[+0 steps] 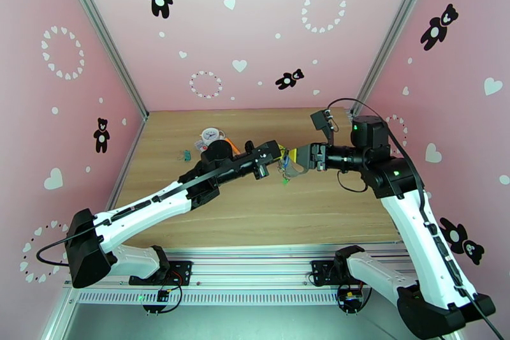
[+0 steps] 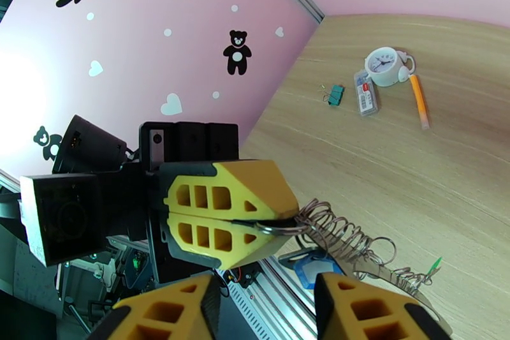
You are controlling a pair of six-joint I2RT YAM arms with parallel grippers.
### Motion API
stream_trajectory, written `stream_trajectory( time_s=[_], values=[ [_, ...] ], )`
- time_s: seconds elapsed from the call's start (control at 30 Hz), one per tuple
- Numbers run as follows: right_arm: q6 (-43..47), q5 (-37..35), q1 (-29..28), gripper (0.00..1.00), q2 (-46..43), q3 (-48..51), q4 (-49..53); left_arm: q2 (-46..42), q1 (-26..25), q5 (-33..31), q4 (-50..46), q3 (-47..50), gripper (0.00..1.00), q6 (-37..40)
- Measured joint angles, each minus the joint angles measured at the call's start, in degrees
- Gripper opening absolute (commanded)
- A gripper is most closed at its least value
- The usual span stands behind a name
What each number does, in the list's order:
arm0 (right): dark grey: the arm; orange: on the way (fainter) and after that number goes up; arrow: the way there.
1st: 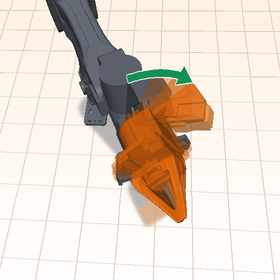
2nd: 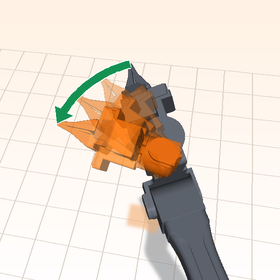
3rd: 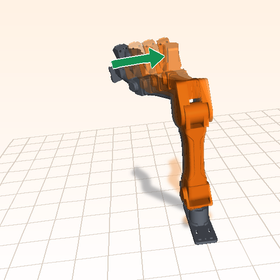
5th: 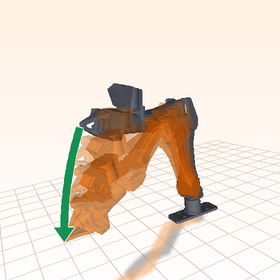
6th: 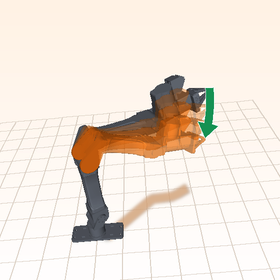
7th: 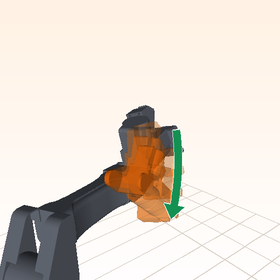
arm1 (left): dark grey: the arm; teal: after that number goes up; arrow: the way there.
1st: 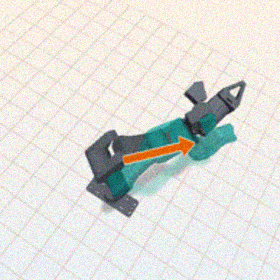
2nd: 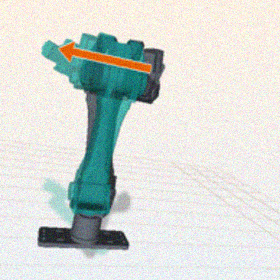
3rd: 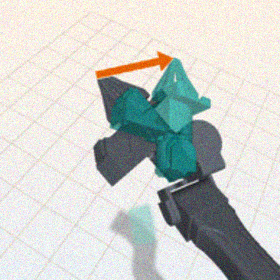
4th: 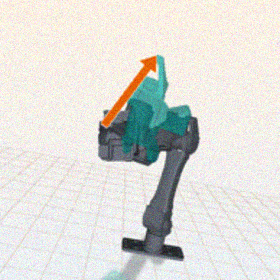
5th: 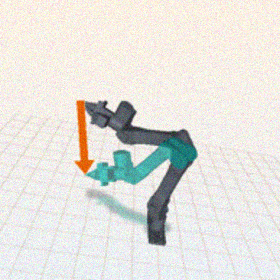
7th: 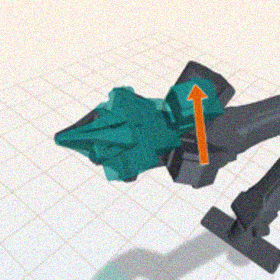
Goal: Remove the keys from the keyring
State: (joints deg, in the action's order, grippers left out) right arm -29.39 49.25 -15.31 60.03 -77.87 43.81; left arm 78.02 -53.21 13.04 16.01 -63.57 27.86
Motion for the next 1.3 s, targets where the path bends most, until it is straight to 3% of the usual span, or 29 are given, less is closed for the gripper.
stream_trajectory(
  time_s=[0.87,1.3],
  values=[
    [1.6,-1.1,-0.2,0.51,0.2,-0.2,-1.5,4.3,0.3,1.5,8.9,0.0,0.00,-22.9],
    [11.7,-13.5,-4.9,0.41,-4.7,-2.1,4.4,4.3,0.1,-4.3,5.2,-5.2,0.00,-23.4]
  ],
)
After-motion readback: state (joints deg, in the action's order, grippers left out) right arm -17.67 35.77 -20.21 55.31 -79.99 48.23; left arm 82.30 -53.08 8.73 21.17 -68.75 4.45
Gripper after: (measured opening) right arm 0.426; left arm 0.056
